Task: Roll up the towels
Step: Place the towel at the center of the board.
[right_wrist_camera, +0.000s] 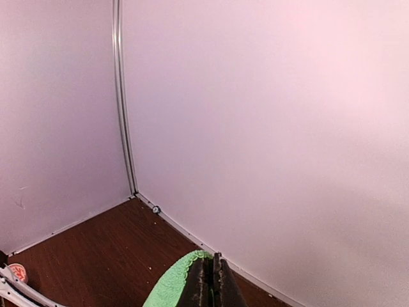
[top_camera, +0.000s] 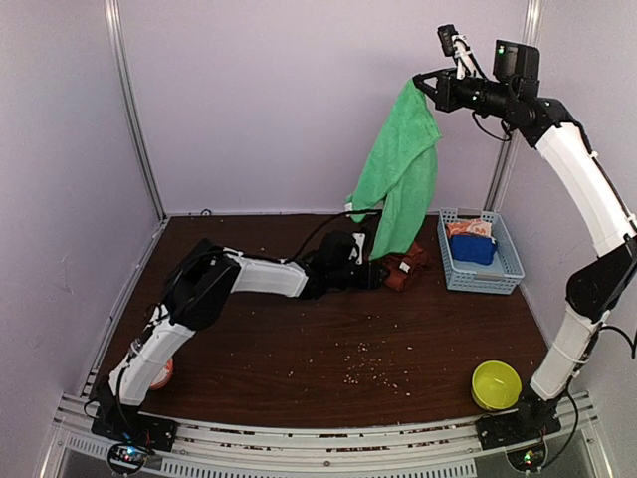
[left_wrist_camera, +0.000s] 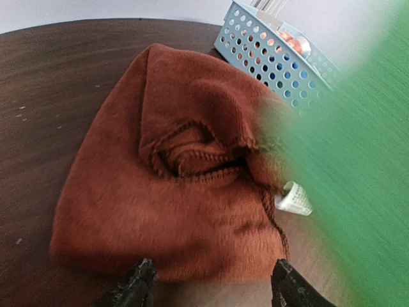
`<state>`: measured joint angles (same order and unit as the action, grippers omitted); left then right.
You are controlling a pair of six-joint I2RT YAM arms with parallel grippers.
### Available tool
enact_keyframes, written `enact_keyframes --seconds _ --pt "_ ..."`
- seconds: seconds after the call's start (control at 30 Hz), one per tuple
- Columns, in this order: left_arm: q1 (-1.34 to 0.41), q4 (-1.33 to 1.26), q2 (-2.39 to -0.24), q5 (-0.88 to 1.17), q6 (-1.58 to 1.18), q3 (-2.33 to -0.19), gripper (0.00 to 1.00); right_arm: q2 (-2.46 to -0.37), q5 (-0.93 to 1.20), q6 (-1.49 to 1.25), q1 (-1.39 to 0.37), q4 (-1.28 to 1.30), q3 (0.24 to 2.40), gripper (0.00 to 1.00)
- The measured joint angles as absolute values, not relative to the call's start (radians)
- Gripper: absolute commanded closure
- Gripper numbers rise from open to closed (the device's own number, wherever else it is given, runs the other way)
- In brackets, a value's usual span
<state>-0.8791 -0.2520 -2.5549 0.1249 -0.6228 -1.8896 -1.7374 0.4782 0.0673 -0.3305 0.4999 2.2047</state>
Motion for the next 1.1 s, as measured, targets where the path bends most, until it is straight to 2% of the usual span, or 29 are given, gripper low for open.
enact_keyframes --seconds 0.27,0.5,0.7,0.9,1.1 --pt "-0.879 -0.268 -2.833 0.170 -0.710 -2.295 0.28 -1.691 0.743 -0.079 -0.216 0.410 2.180 1.00" --pt "-0.845 -0.337 -2.873 0.193 -0.788 -2.342 0.25 -1.622 0.816 -0.101 -0.186 0.384 2.103 1.00" --pt "-0.773 -0.308 -2.622 0.202 -0.696 -2.035 0.21 -1.595 0.861 -0.098 -0.187 0.379 2.038 1.00" --pt "-0.738 -0.277 -2.196 0.127 -0.598 -1.735 0.21 -1.555 0.907 -0.104 -0.212 0.368 1.921 1.00" --pt "-0.729 -0.263 -1.866 0.033 -0.493 -1.464 0.21 -1.551 0.947 -0.097 -0.381 0.374 1.869 1.00"
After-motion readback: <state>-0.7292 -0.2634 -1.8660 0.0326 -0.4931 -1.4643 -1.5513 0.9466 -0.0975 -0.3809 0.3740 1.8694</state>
